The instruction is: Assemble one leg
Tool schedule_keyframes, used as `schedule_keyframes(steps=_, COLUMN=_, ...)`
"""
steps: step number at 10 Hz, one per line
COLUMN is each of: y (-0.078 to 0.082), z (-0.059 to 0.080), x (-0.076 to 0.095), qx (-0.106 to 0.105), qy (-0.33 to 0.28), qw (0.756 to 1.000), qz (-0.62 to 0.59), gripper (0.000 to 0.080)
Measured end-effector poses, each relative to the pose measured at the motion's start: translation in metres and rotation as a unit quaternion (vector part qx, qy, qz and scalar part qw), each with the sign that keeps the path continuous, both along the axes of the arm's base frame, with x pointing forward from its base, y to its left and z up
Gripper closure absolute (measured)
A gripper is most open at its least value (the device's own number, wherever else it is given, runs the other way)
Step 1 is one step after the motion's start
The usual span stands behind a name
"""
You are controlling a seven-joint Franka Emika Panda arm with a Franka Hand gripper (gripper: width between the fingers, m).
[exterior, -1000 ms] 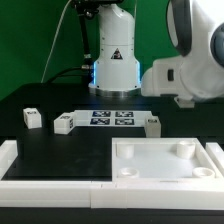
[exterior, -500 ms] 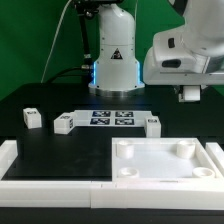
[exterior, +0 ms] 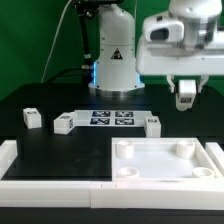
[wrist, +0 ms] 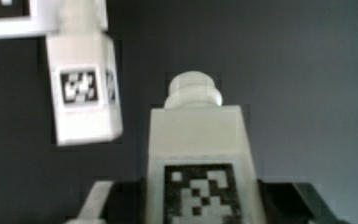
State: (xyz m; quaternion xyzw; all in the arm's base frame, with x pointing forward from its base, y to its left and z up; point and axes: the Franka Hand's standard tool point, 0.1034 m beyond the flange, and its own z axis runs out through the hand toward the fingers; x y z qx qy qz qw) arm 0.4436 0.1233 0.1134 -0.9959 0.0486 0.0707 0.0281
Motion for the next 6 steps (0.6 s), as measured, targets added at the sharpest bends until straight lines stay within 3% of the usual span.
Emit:
schedule_keyframes(steps=3, y=0.001, z=0.018, x=0.032, qx=0.002, qy=-0.142, qw=0.989, qz=0.028, gripper=0.0509)
schedule_keyframes(steps=4, y=0.005, z=0.017, x=0.033, qx=0.009, qy=-0.182, qw=0.983, qz=0.024, gripper=0.0509)
schedule_keyframes(steps=6, y=0.005, z=0.015, x=0.030, qx=0.009, qy=-0.178, qw=0.984, qz=0.026, gripper=0.0509)
